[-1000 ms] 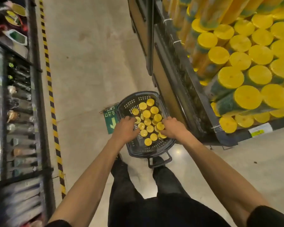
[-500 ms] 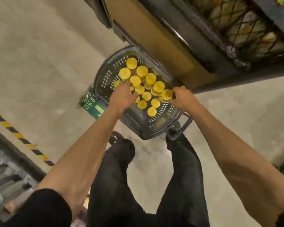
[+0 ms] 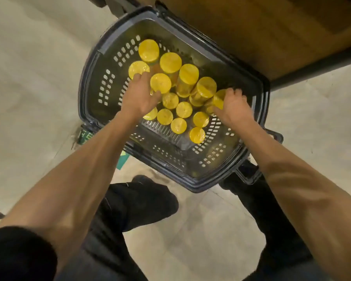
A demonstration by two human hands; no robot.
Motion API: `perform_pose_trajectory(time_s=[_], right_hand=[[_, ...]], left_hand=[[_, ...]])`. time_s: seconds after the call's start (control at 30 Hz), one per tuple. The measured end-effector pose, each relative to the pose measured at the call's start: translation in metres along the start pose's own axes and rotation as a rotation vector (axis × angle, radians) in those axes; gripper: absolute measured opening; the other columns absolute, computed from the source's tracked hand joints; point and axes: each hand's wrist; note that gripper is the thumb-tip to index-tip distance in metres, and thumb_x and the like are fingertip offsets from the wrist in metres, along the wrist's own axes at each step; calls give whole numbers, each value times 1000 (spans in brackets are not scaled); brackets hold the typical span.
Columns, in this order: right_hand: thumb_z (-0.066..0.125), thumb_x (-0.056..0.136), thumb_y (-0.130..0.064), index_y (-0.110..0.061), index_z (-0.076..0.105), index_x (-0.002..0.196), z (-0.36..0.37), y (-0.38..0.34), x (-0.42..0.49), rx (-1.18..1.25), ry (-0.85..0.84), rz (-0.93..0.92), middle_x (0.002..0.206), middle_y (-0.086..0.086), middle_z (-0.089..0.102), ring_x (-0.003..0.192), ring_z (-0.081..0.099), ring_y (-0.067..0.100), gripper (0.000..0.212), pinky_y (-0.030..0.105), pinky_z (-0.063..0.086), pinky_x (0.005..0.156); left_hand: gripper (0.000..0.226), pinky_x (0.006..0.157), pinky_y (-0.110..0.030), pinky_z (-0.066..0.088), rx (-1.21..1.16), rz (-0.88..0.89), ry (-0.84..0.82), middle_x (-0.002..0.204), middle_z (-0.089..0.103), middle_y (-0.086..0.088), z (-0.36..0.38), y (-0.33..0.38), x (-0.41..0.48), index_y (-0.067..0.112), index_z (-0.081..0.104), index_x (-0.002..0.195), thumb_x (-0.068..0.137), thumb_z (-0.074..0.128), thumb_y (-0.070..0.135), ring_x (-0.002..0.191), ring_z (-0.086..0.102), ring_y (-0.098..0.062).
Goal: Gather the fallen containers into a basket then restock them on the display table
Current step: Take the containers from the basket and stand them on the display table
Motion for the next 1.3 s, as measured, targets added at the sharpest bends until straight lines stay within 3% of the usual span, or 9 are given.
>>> perform_pose_trajectory(time_s=[0.2, 0.4, 0.7, 0.8, 1.0, 1.17, 1.3], right_hand=[[62, 92, -36, -1, 31, 144, 35, 10, 25, 2, 73, 44, 148, 25, 31, 130, 39, 46, 70, 54, 42, 100], [66, 89, -45, -1, 27, 148, 51, 13, 37, -11, 176, 45, 152, 26, 25, 125, 49, 43, 83, 49, 48, 97], [79, 77, -47, -5, 33, 144, 39, 22, 25, -4, 182, 31, 140, 17, 43, 113, 59, 38, 92, 44, 50, 90], [82, 74, -46, -5, 38, 138, 23, 20, 0, 47, 157, 20, 137, 17, 43, 113, 58, 37, 87, 45, 49, 90], [83, 70, -50, -8, 45, 123, -40, 8, -76, 145, 109, 8, 122, 13, 49, 100, 59, 32, 77, 37, 45, 73], [86, 64, -52, -12, 45, 118, -100, -3, -150, 276, 96, 48, 107, 12, 62, 93, 61, 32, 78, 40, 49, 71], [85, 56, -60, -19, 46, 121, -143, -11, -218, 407, 186, 105, 109, 5, 63, 96, 59, 27, 86, 38, 49, 73]], left_hand=[[68, 90, -55, 47, 143, 32, -22, 134, 44, -15, 32, -8, 37, 13, 38, 138, 86, 63, 50, 116, 52, -43], [71, 80, -54, 50, 188, 77, 71, 132, 43, -13, 56, -12, 49, 14, 35, 134, 82, 72, 46, 108, 57, -43], [74, 79, -49, 48, 135, 31, 132, 125, 55, -11, 55, -9, 37, 15, 38, 132, 78, 78, 47, 108, 59, -38], [79, 82, -48, 48, 74, 6, 133, 123, 58, -8, 40, -6, 14, 19, 37, 135, 76, 77, 52, 108, 60, -34], [74, 83, -43, 46, -32, -2, 78, 125, 60, -6, -22, 36, -55, 18, 43, 129, 74, 78, 53, 111, 59, -32], [77, 90, -39, 45, -161, 110, 58, 129, 60, -4, -94, 76, -114, 18, 46, 134, 74, 78, 53, 117, 56, -27], [80, 90, -37, 44, -180, 199, 50, 132, 57, 0, -151, 104, -157, 21, 47, 136, 72, 76, 60, 119, 55, -21]])
Point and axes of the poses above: each hand's wrist, its own x-axis towards the middle knuckle, its own z-axis out of the palm, y = z × x
